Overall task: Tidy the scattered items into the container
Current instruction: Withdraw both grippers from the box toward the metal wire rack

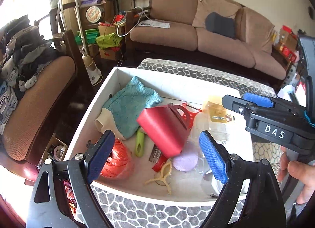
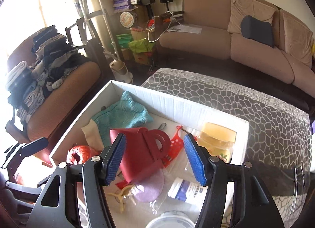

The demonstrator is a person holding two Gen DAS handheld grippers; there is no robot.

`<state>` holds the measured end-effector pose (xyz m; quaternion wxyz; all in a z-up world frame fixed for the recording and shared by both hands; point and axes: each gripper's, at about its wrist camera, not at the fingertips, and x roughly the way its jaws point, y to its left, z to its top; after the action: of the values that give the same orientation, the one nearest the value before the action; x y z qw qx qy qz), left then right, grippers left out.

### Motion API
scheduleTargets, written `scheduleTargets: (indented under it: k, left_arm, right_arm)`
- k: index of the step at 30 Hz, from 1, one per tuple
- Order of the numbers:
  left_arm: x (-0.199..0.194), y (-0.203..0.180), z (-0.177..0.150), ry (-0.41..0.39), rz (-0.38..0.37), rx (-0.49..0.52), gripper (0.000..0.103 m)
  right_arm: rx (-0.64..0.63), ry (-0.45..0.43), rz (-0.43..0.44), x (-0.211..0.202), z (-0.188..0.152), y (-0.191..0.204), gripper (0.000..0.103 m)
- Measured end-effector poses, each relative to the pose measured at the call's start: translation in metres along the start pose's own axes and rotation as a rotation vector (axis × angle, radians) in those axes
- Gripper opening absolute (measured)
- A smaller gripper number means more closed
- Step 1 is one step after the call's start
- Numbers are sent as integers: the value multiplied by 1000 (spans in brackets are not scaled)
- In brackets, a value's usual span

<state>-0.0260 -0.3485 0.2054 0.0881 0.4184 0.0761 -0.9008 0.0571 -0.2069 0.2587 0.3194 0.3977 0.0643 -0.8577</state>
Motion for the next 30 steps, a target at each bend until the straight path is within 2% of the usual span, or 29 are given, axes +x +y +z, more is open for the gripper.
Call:
scheduleTargets:
  k: [6, 8, 11, 13, 16, 18, 20, 25, 30]
  left_arm:
    - [-16, -66, -12, -2, -52, 66, 86]
    - [-18, -91, -17, 3, -93, 80, 88]
    - [-17, -134, -24, 14, -172, 113, 103]
    - [-12, -166, -28, 23, -210, 146, 103]
    - [-1, -218, -38, 47, -239, 185, 103]
    - [10, -252, -44, 72, -262, 214, 103]
    - [23, -285, -54, 96, -290, 240, 103]
    - [58, -351, -78, 176, -334, 279, 103]
    - [97, -394, -92, 243, -338, 278, 103]
  right_arm:
    - [26, -16, -65, -57, -41, -59, 66]
    - [38, -26, -99, -73, -56, -85, 66]
    - [74, -43, -146, -101, -79, -131, 67]
    - [88, -57, -195, -118, -96, -162, 70]
    - [127, -72, -254, -140, -124, -211, 84]
    - [175, -57, -262, -146, -144, -243, 97]
    - [220, -41, -283, -150, -164, -270, 103]
    - [301, -36, -287, -152, -206, -321, 103]
    - [274, -33, -324, -140, -231, -341, 103]
